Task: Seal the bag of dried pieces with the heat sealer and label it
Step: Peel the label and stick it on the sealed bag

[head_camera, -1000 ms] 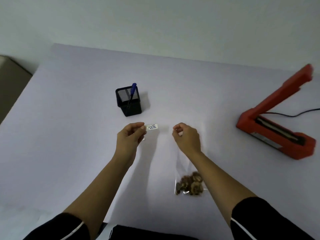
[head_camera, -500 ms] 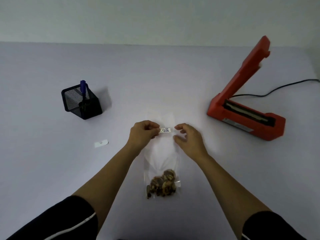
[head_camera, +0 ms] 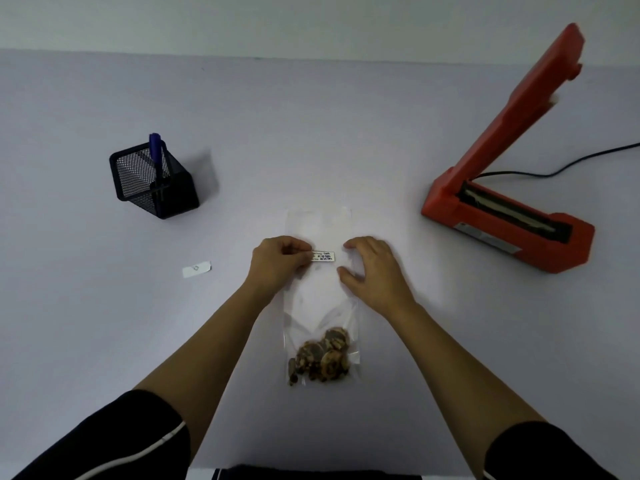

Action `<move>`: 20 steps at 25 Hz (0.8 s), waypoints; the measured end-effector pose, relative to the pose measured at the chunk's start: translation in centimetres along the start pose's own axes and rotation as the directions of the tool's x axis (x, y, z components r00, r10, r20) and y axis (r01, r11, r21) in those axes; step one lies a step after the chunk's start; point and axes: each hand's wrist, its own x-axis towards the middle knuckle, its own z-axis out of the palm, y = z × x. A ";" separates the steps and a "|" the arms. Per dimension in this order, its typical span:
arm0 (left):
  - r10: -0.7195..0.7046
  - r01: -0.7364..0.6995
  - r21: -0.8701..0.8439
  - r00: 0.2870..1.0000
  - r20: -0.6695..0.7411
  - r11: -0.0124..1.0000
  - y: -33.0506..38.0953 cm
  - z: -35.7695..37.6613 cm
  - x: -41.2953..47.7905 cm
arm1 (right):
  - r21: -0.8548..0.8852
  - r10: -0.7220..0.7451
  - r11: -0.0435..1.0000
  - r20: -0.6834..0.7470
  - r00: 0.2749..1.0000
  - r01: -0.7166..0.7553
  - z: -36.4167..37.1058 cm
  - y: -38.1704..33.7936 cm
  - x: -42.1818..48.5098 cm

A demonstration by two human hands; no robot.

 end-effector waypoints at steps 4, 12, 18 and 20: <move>0.023 -0.023 0.023 1.000 -0.006 0.999 -0.4 0.2 -0.1 | -0.018 -0.021 1.000 0.007 1.000 0.021 0.2 0.1 -0.1; 0.059 -0.054 0.118 0.998 -0.036 0.992 -0.5 0.4 -0.1 | -0.055 -0.029 0.998 0.028 0.999 0.030 0.1 0.1 -0.3; 0.122 -0.106 0.226 0.991 -0.057 0.968 -0.5 0.8 -0.1 | -0.124 -0.040 0.991 0.038 0.998 0.045 0.0 -0.8 -0.8; 0.126 -0.106 0.234 0.990 -0.069 0.966 -0.5 0.9 -0.1 | -0.146 -0.047 0.988 0.035 0.998 0.052 0.2 -1.0 -0.9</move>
